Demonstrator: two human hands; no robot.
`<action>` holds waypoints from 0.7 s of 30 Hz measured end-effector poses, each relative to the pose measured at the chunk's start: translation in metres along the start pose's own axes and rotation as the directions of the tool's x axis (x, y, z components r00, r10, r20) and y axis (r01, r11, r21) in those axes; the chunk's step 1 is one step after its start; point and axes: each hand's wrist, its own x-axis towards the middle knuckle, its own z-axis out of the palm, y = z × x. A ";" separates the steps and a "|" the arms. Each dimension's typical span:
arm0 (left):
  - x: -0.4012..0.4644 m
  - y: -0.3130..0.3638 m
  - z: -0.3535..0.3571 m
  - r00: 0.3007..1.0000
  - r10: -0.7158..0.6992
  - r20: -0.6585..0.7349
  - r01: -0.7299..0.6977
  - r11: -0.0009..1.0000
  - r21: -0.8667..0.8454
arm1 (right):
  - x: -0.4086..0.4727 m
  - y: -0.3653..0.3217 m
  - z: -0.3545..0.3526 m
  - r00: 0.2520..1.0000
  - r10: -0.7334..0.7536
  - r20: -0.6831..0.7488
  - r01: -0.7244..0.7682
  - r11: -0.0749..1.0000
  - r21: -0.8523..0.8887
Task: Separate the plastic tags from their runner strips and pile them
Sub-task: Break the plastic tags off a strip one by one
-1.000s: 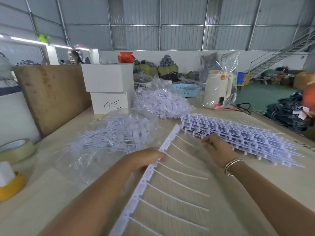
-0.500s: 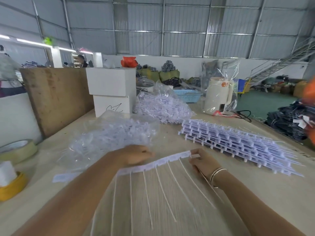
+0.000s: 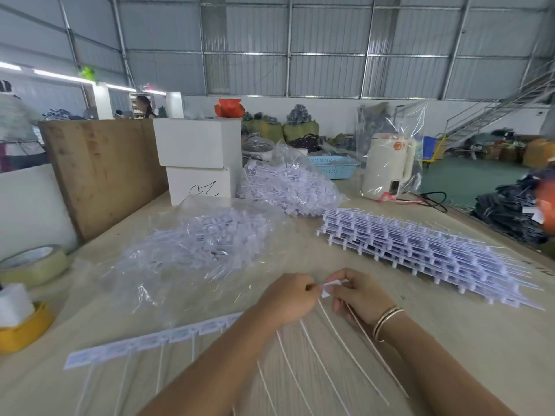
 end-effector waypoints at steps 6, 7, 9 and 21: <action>-0.020 -0.009 -0.001 0.981 0.180 -0.069 -0.178 0.984 0.025 | -0.012 -0.009 0.000 0.979 -0.070 0.190 0.138 0.917 -0.374; -0.022 -0.010 -0.003 0.980 0.192 -0.055 -0.191 0.981 0.020 | -0.013 -0.010 0.002 0.976 -0.074 0.204 0.149 0.914 -0.377; -0.025 -0.011 -0.004 0.984 0.181 -0.002 -0.181 0.983 0.029 | -0.015 -0.011 0.004 0.966 -0.091 0.242 0.177 0.916 -0.360; -0.029 -0.012 -0.009 0.993 0.109 0.049 -0.108 0.994 -0.022 | -0.011 -0.001 0.004 0.952 -0.046 0.304 0.111 0.973 -0.200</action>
